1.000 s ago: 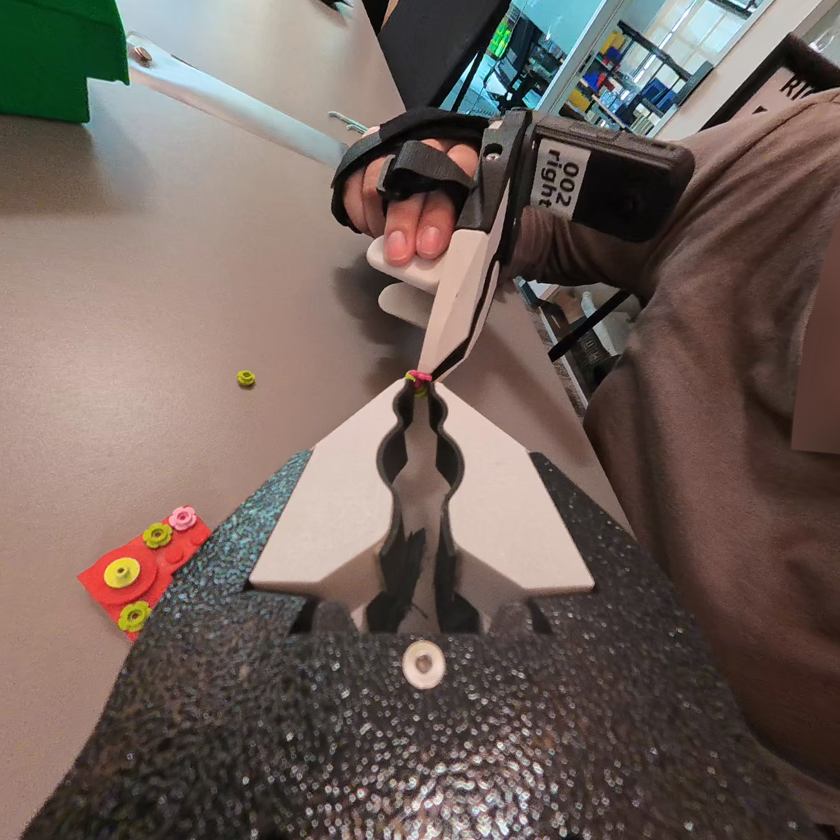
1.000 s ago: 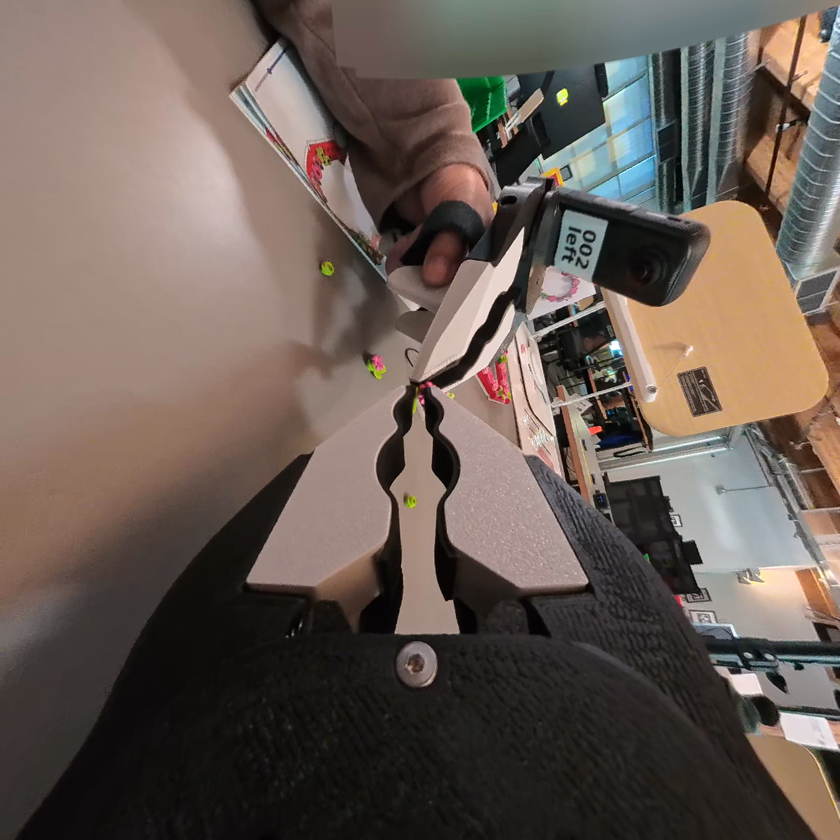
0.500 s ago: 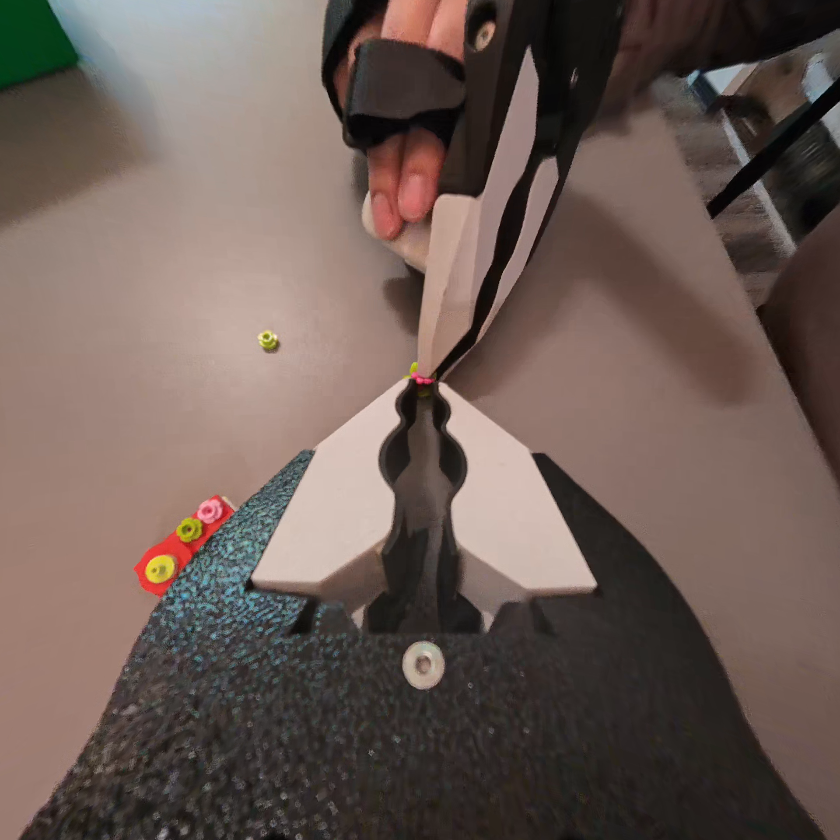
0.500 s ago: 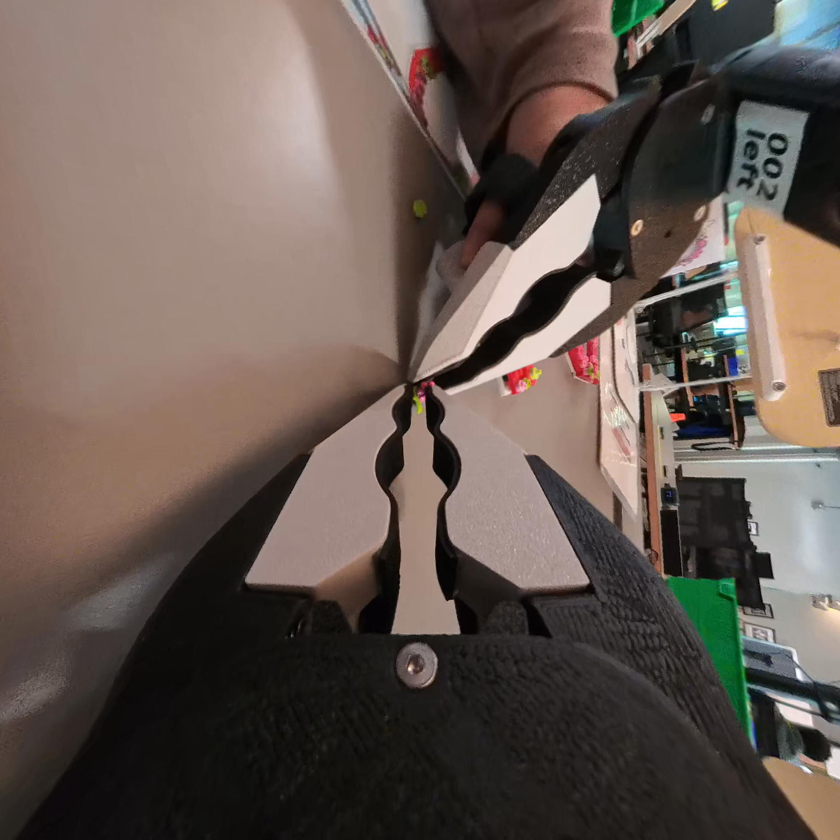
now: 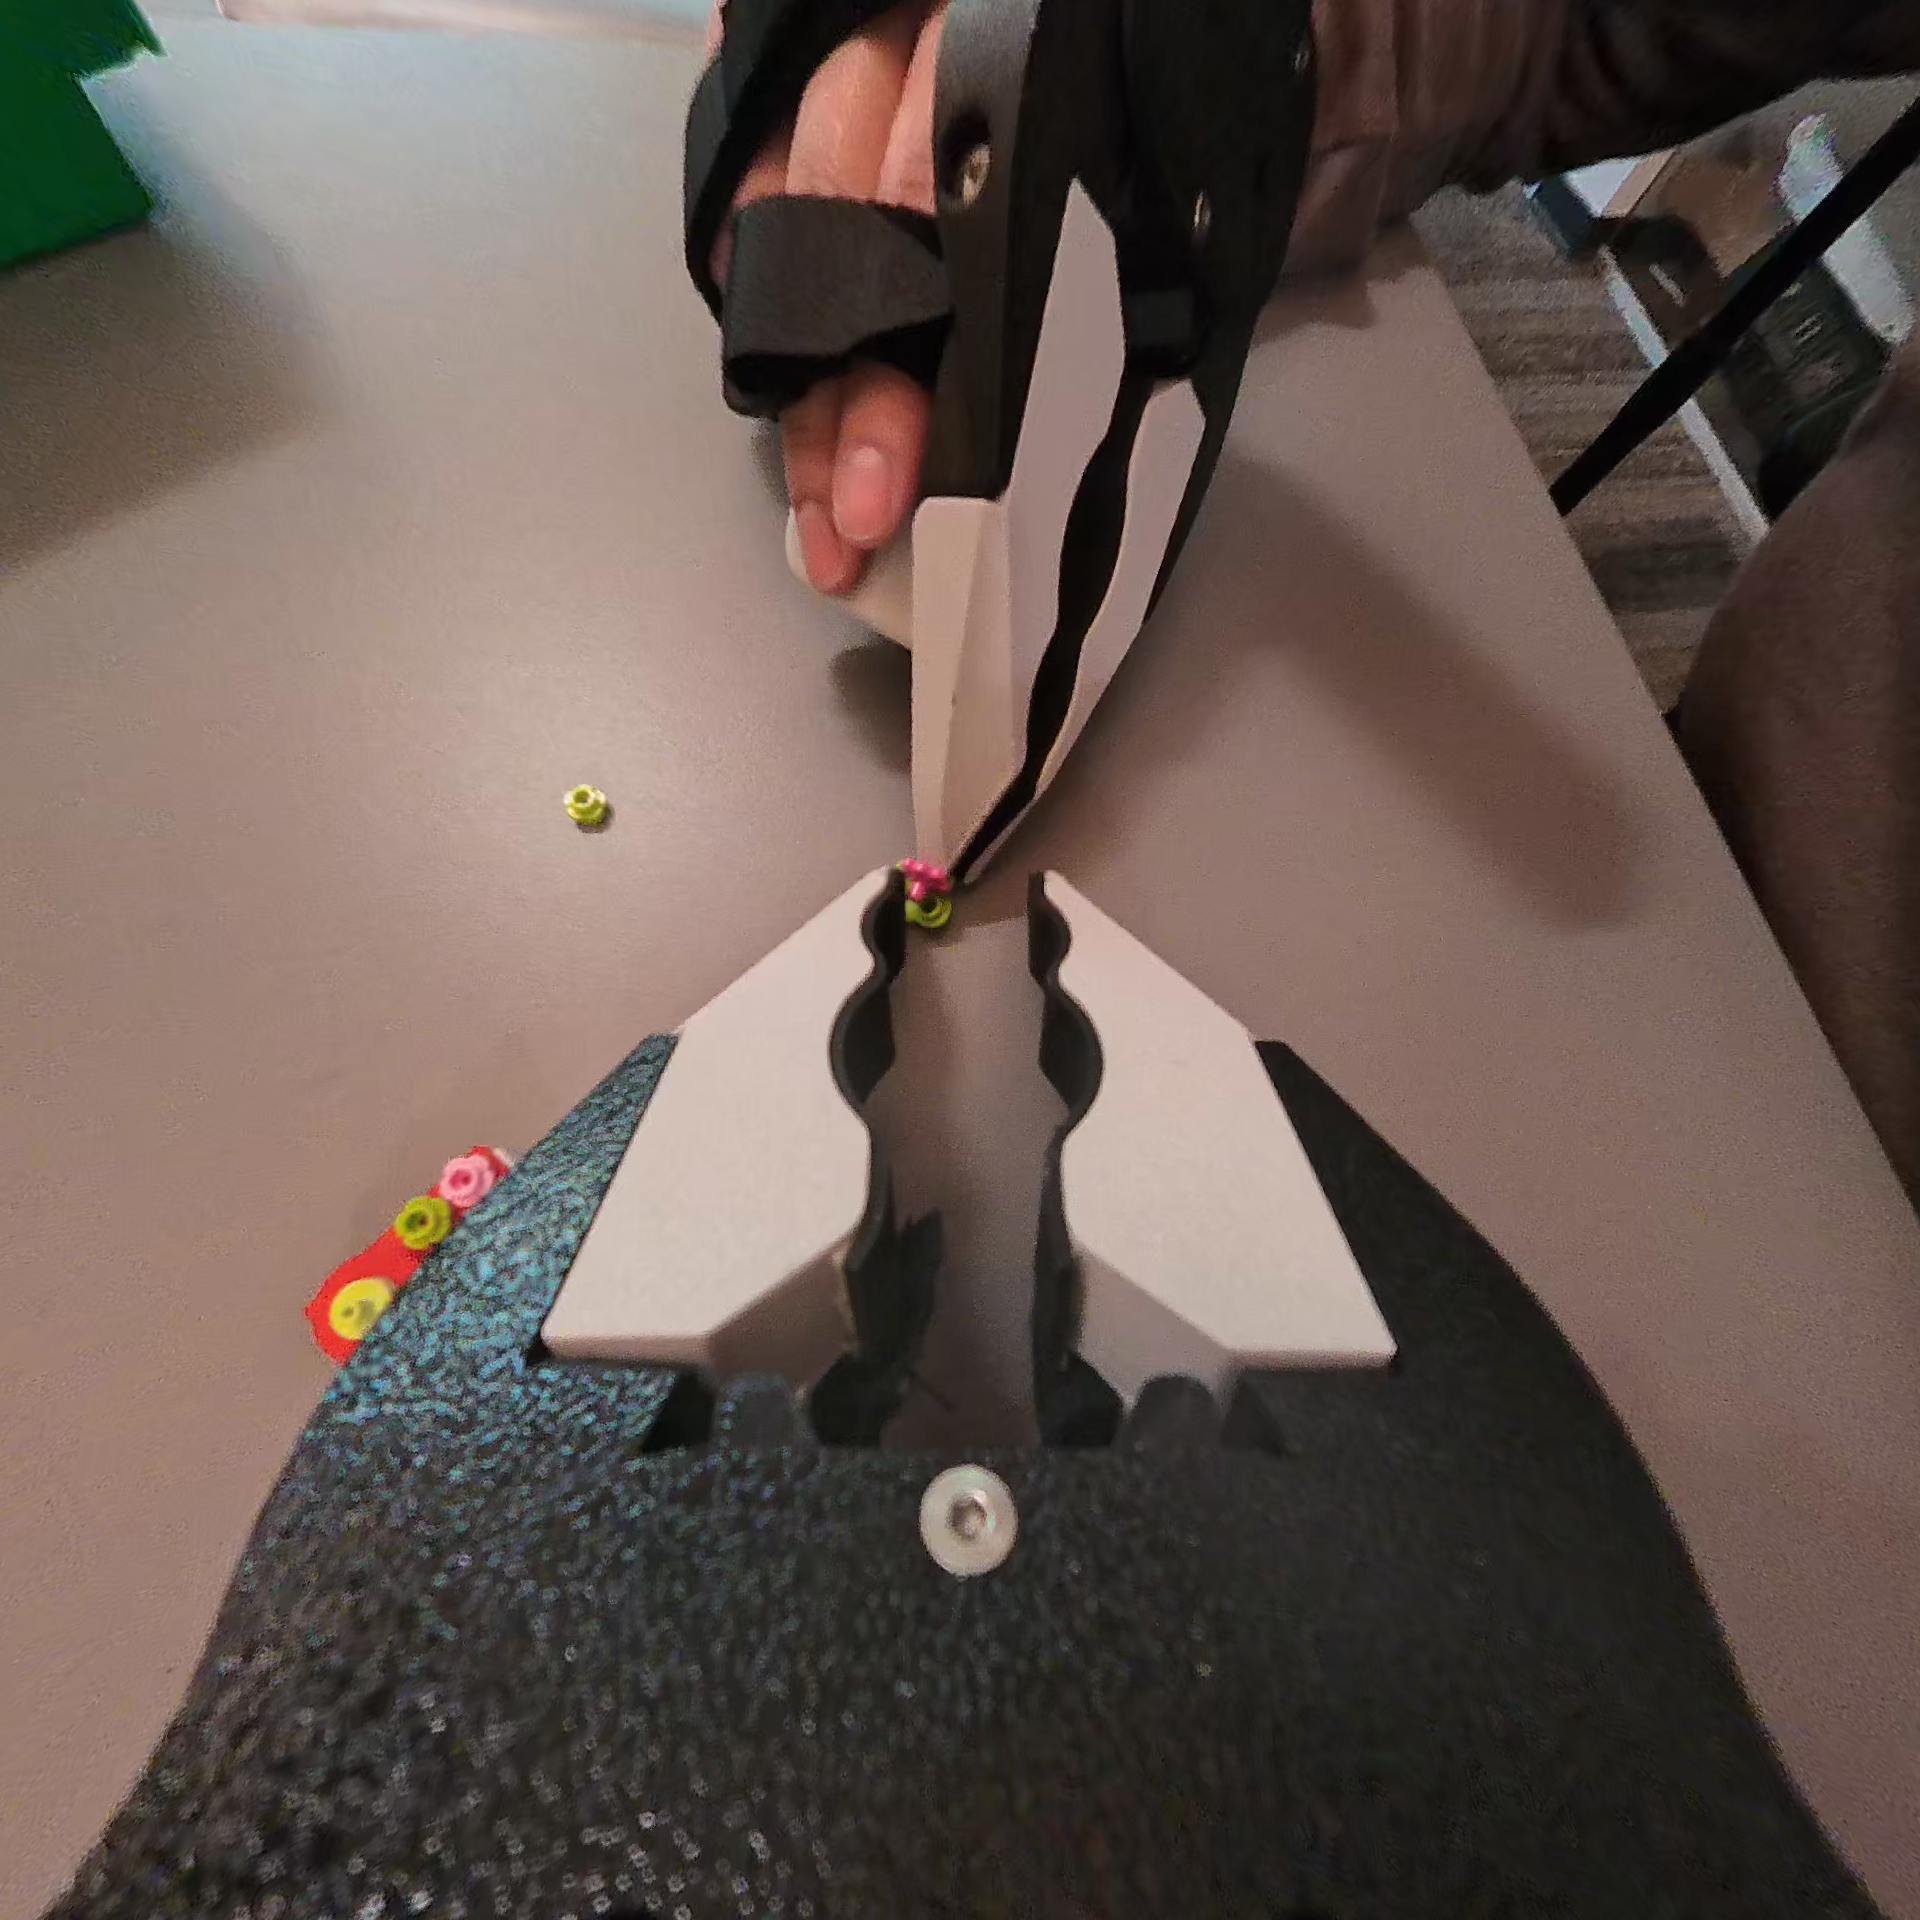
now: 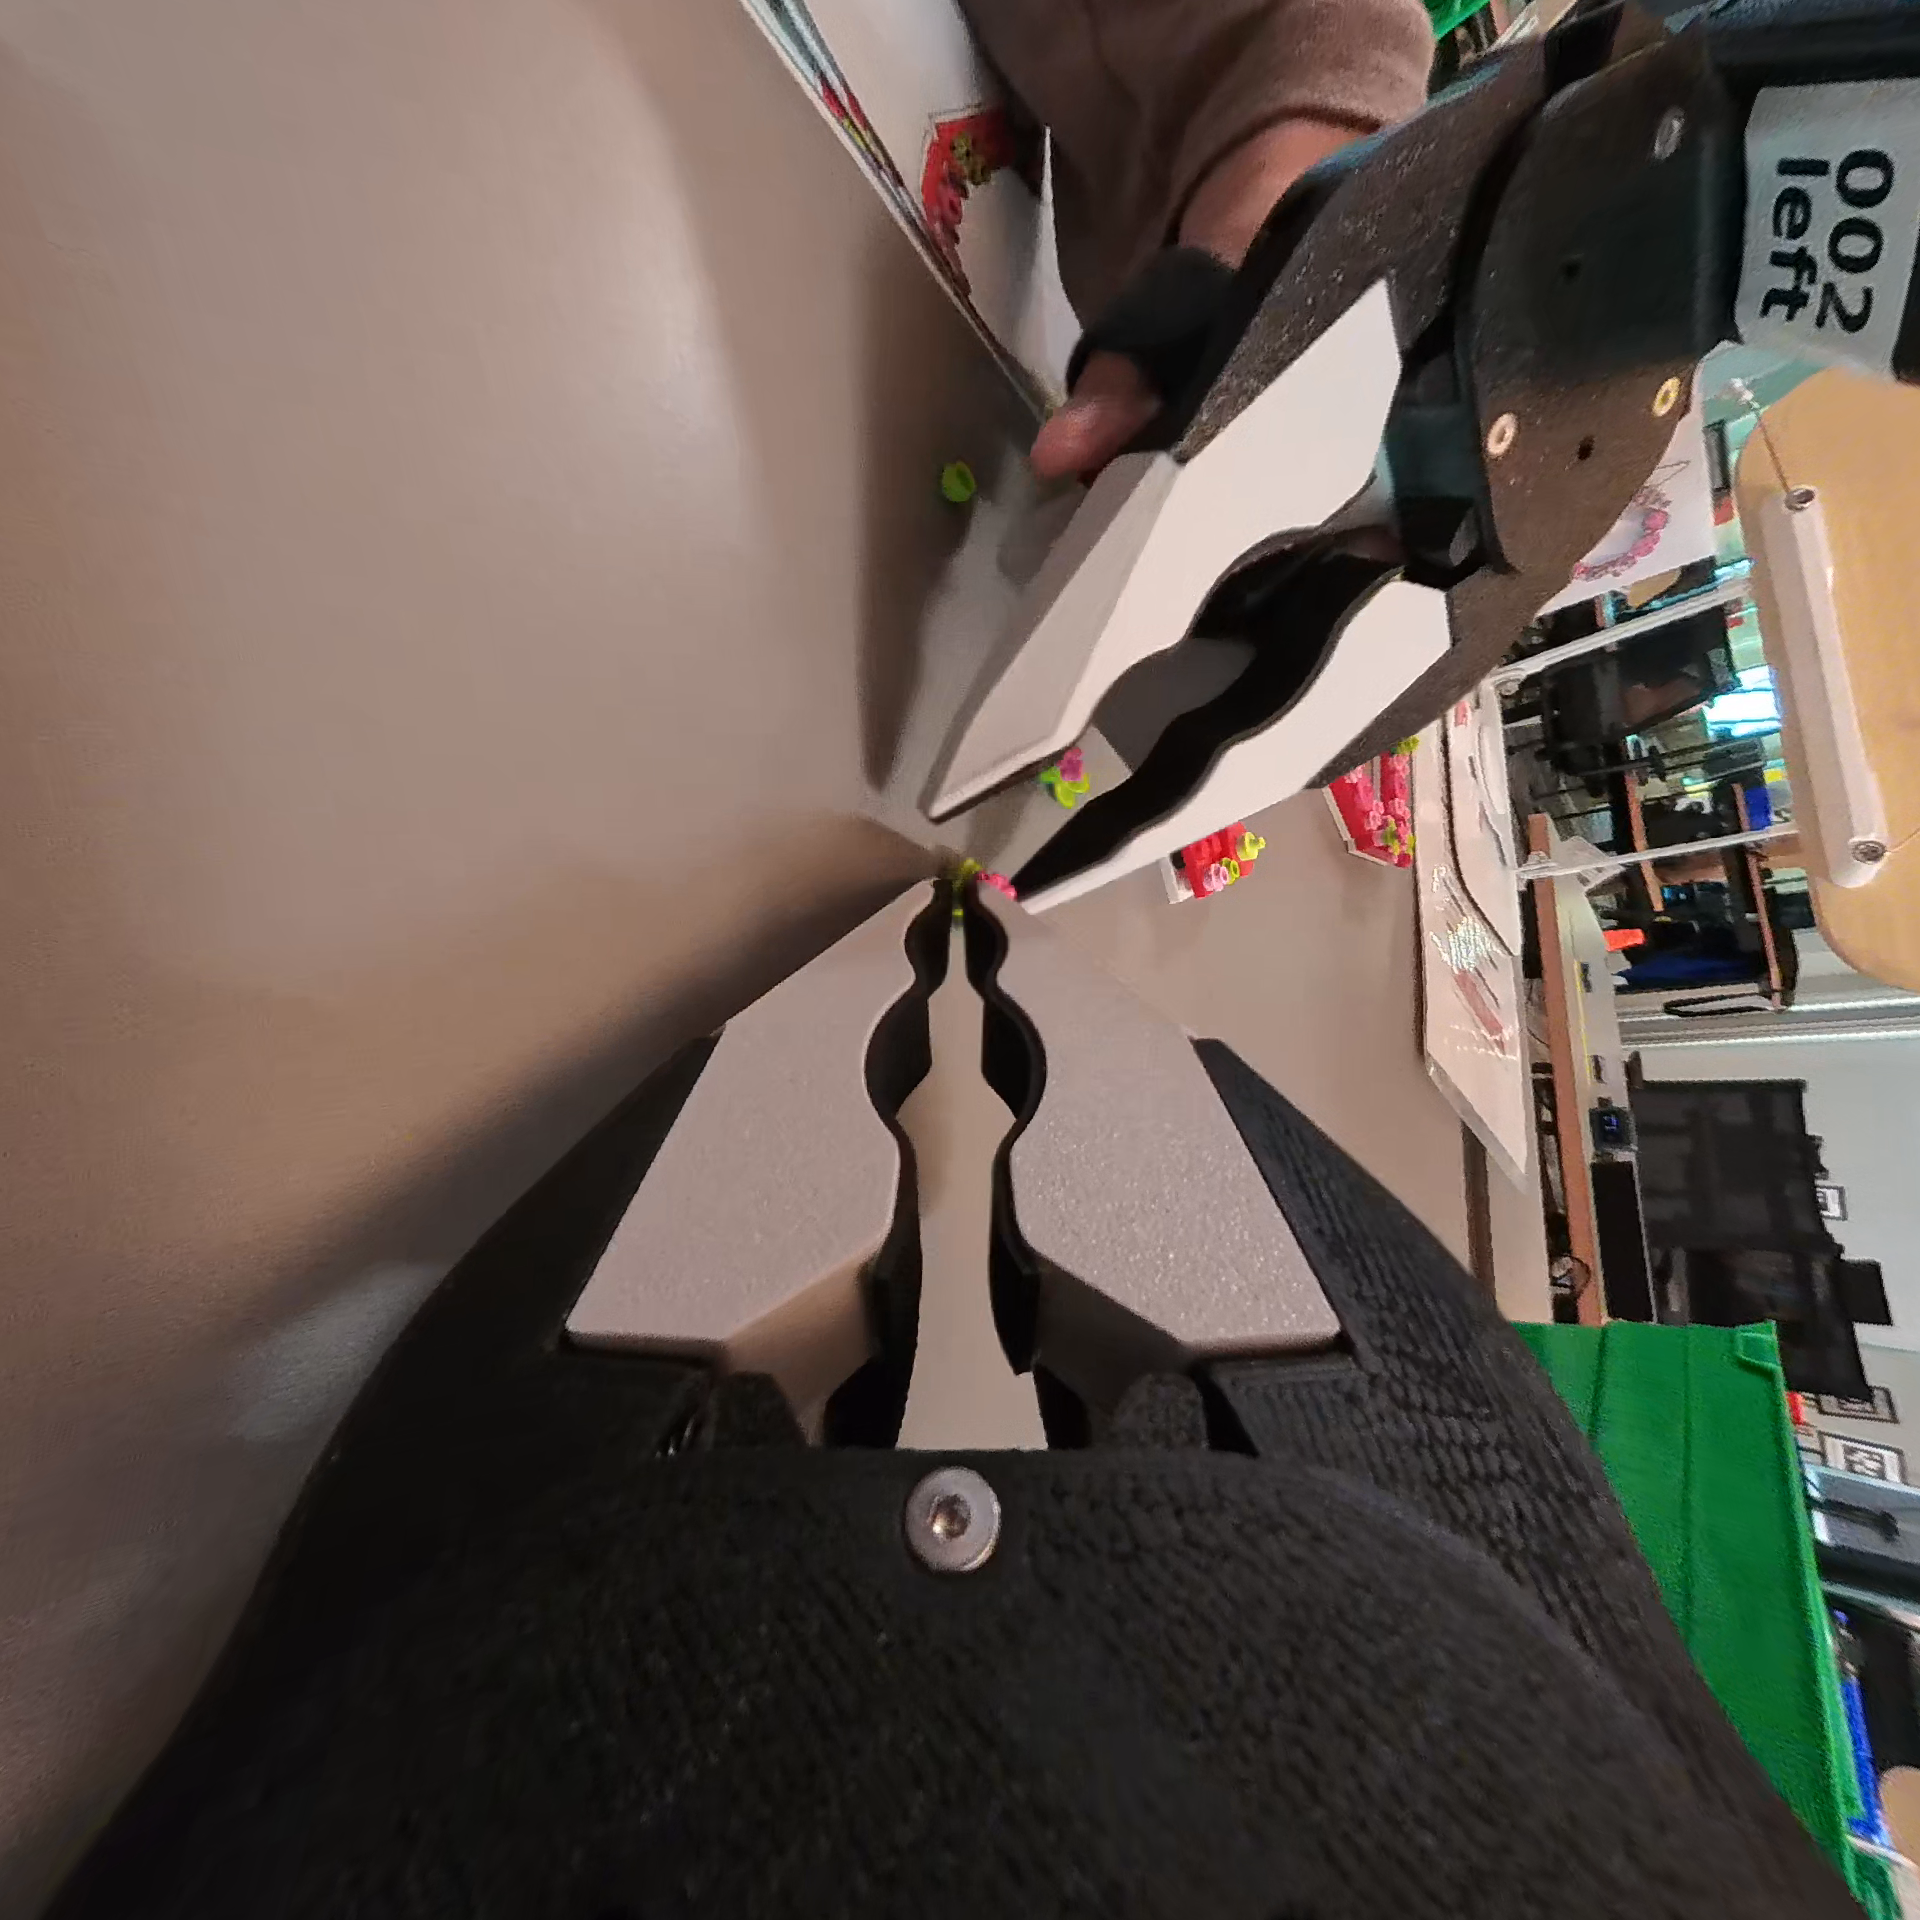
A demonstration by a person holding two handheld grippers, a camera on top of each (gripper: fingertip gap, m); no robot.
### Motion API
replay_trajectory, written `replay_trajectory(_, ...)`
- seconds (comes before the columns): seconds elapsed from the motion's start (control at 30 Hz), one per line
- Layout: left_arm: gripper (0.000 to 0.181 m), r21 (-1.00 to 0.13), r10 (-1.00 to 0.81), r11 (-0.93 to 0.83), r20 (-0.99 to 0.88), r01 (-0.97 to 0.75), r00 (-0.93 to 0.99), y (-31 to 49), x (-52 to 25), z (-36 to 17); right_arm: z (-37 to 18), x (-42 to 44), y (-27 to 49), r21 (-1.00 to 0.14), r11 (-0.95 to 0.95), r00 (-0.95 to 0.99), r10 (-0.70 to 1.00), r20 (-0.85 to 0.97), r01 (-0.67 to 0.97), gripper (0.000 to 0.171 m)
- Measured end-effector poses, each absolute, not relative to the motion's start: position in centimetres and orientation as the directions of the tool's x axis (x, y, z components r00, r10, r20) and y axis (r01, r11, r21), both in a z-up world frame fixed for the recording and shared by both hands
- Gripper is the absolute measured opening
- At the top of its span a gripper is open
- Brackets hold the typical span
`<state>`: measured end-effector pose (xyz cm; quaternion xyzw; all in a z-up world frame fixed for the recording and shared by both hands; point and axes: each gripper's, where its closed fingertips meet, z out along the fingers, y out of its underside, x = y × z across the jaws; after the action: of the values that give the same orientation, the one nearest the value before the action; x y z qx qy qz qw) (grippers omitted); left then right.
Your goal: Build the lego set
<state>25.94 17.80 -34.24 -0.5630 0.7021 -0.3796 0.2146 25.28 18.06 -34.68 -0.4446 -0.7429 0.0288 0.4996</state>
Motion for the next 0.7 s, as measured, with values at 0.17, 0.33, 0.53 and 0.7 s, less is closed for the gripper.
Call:
replay_trajectory(0.17, 0.022, -0.783, -0.961, 0.067, 0.117, -0.619, -0.252, 18.5, 25.8, -33.7, -34.6, 25.3, 18.1, -0.496, 0.596, -0.099, 0.697, 0.710, 0.631, 0.000)
replay_trajectory(0.33, 0.022, -0.752, -0.966, 0.097, 0.087, -0.652, -0.243, 18.8, 25.4, -34.3, -34.6, 25.3, 18.1, -0.502, 0.593, -0.097, 0.702, 0.706, 0.630, 0.000)
replay_trajectory(0.53, 0.023, -0.755, -0.969, 0.072, 0.102, -0.651, -0.226, 19.4, 24.9, -33.7, -34.7, 25.6, 18.2, -0.512, 0.581, -0.101, 0.718, 0.689, 0.633, 0.000)
replay_trajectory(0.7, 0.028, -0.749, -0.971, 0.068, 0.102, -0.659, -0.216, 19.7, 24.7, -33.7, -33.9, 25.5, 16.8, -0.639, 0.524, -0.102, 0.812, 0.575, 0.563, 0.012)
